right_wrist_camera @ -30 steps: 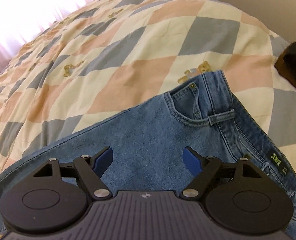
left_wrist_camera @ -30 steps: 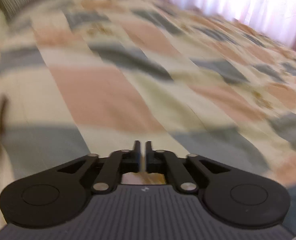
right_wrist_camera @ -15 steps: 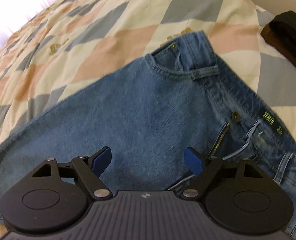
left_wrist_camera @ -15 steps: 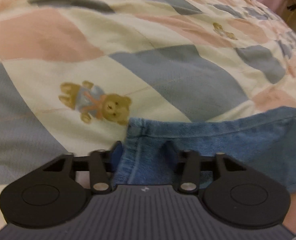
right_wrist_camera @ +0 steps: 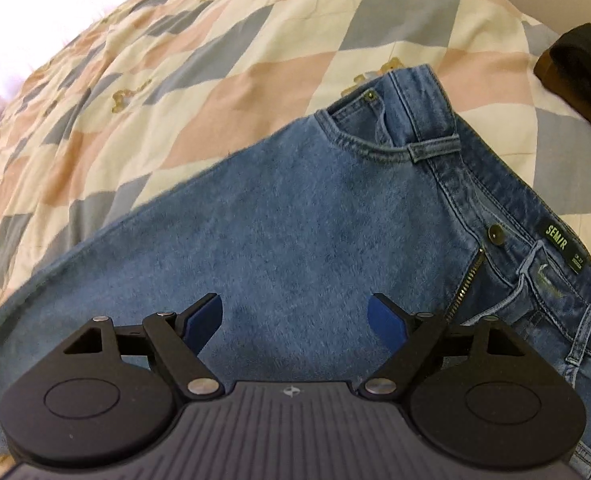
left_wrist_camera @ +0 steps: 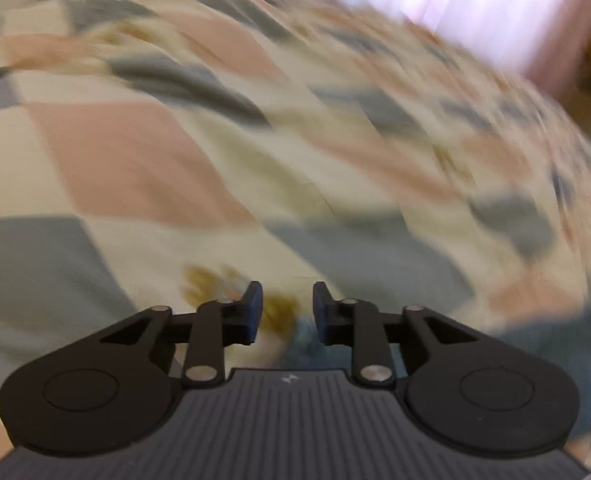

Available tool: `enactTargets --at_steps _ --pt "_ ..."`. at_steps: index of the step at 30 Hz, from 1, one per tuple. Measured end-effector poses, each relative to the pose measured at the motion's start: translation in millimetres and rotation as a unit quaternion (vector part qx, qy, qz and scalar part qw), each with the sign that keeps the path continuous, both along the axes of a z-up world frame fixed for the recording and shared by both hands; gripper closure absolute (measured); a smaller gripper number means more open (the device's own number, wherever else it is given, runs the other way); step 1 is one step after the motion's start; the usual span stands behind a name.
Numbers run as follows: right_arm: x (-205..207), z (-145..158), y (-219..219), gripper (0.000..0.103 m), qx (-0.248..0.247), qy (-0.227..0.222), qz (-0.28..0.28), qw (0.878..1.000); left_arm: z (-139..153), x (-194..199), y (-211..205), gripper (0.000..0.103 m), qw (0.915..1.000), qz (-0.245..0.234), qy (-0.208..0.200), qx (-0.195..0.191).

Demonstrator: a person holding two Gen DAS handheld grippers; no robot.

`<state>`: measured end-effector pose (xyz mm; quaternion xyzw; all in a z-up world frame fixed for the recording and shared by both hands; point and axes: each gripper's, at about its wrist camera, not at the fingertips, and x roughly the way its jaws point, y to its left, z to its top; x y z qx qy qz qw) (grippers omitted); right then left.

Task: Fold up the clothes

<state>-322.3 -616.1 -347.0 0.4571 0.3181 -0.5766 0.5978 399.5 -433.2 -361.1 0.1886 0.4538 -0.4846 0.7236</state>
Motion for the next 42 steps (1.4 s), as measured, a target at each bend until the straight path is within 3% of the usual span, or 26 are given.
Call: enactTargets --at_steps 4,6,7,8,12,15,16,17,19,24,28,32,34,35,37,40,42 --pt "-2.2 -4.9 5.1 0.02 0.011 0.006 0.0 1.0 -32.1 -7.8 -12.8 0.066 0.9972 -0.05 -0.01 0.054" --pt "-4.0 -7.2 6.9 0.02 0.014 0.006 -0.006 1.0 -40.7 -5.6 -13.9 0.05 0.9952 -0.076 0.005 0.062" --pt "-4.0 -7.5 7.5 0.02 0.014 0.007 -0.007 1.0 -43.9 -4.8 -14.4 0.026 0.9938 -0.092 0.021 0.058" --pt "-3.2 -7.7 7.7 0.019 0.014 0.008 -0.005 1.0 -48.2 -6.0 -16.4 0.018 0.9923 -0.106 0.026 0.058" --pt "3.0 -11.6 6.3 0.016 0.015 0.015 -0.002 1.0 -68.3 -19.9 -27.7 0.01 0.9877 -0.138 -0.016 0.071" --pt "7.9 -14.9 5.1 0.015 0.016 0.019 -0.001 1.0 -71.6 -14.2 -25.5 0.012 0.9905 -0.126 0.001 0.053" --pt "9.6 -15.5 4.6 0.014 0.017 0.02 0.003 1.0 -68.6 -16.5 -23.8 0.029 0.9903 -0.13 0.011 0.047" --pt "11.3 -16.2 4.1 0.014 0.017 0.022 0.008 1.0 -65.7 -18.9 -22.0 0.058 0.9899 -0.134 0.021 0.041" --pt "13.8 -17.9 2.8 0.013 0.019 0.027 0.015 0.999 -57.8 -30.6 -19.9 0.084 0.987 -0.155 0.019 0.036" --pt "16.1 -22.2 -0.3 0.013 0.02 0.03 0.011 0.999 -37.4 -45.8 -13.1 0.088 0.9869 -0.158 -0.027 0.022" --pt "17.1 -18.3 -2.0 0.015 0.018 0.034 0.026 0.999 4.3 -52.1 -9.7 0.087 0.9838 -0.139 -0.113 -0.014" --pt "13.1 -6.9 -4.5 0.019 -0.009 0.025 0.024 0.999 33.8 -57.7 -35.1 0.086 0.9716 -0.147 -0.179 -0.046" --pt "10.5 0.6 -7.0 0.019 -0.032 0.012 0.017 0.999 23.6 -54.9 -57.9 0.082 0.9725 -0.141 -0.183 -0.027" --pt "10.1 2.7 -9.1 0.019 -0.037 0.005 0.015 0.999 9.2 -51.6 -67.6 0.074 0.9737 -0.136 -0.183 0.001" --pt "10.5 4.5 -11.9 0.019 -0.038 -0.002 0.023 0.999 -20.1 -50.4 -76.8 0.061 0.968 -0.12 -0.211 0.063" --pt "8.8 9.6 -13.3 0.019 -0.044 -0.001 0.042 0.998 -32.3 -44.8 -63.5 0.048 0.9632 -0.072 -0.242 0.093" --pt "-2.5 15.9 -9.5 0.018 -0.054 0.014 0.057 0.997 -16.6 -37.3 -48.3 0.049 0.9663 -0.009 -0.24 0.091"
